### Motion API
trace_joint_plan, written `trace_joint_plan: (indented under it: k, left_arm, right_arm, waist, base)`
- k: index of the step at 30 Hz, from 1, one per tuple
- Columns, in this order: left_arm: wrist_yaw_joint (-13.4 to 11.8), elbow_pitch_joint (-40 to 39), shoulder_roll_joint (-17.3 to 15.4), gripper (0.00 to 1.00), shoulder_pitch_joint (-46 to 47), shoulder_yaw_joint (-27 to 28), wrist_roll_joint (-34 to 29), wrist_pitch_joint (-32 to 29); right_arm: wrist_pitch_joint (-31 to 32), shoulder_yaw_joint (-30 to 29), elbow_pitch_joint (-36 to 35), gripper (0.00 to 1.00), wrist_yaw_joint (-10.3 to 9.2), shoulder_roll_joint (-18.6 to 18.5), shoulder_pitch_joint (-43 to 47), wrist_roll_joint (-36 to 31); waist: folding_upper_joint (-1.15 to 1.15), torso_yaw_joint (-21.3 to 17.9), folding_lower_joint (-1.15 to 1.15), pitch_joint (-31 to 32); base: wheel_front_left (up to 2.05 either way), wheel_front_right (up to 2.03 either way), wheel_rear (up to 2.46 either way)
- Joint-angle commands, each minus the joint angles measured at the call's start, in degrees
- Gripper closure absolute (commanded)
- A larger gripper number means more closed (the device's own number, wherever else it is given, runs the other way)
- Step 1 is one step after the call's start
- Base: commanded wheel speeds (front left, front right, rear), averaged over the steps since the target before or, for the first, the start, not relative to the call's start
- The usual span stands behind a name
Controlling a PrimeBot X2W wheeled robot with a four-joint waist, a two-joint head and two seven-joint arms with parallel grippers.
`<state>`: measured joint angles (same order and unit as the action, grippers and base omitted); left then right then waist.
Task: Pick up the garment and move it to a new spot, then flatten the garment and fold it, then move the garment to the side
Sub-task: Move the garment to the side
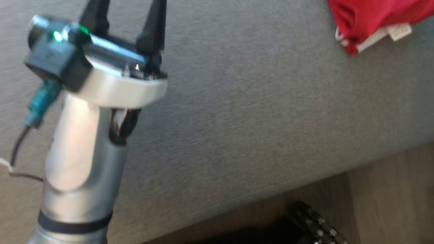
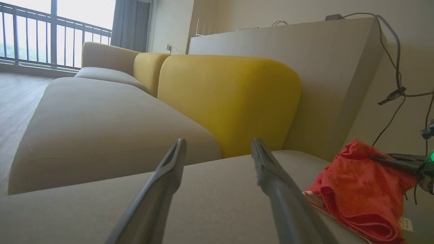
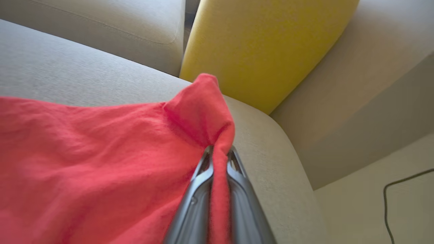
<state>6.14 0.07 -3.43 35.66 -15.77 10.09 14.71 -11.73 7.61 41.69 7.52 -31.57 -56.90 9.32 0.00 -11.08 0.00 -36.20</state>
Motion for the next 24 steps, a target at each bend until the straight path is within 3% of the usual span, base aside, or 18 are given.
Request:
trace_joint_plan:
  k: [1,9,17,19,24]
  left_arm:
    - [0.44,-2.3,-0.79,0.0,1.51,1.23,0.51,0.13]
    - [0.71,-3.82,-2.49,0.0,6.57,0.56,0.75,-1.7]
    - [0.19,-3.13,-2.77,0.0,5.06,0.85,1.68,-1.1]
    - [0.09,-2.69,-2.48,0.0,4.58,0.75,2.12,-0.77]
    - [-0.22,-1.45,-1.83,0.0,3.06,0.92,3.02,-0.05]
  right_arm:
    - [-0.88,-0.72,-0.78,1.0,-0.03,-1.89,-0.29,0.73]
    - [-2.95,-1.75,-0.07,1.0,-0.03,-1.32,-3.12,3.23]
    - [-3.24,-2.46,-0.43,1.0,-0.03,-1.88,-2.55,3.03]
    - [-3.25,-2.09,0.18,0.0,-0.03,-1.15,-1.84,4.82]
    - [-3.26,-1.36,-0.04,0.0,-0.03,-1.84,-1.07,6.05]
  waist:
    - [0.0,-3.24,0.0,-3.09]
    - [0.0,-5.28,0.0,-5.96]
    - [0.0,-4.29,0.0,-5.57]
    - [0.0,-3.65,0.0,-4.75]
    - [0.0,-2.0,0.0,-1.57]
  base:
    - [0.0,0.0,0.0]
    - [0.0,0.0,0.0]
    - [0.0,0.0,0.0]
    - [0.0,0.0,0.0]
    - [0.0,0.0,0.0]
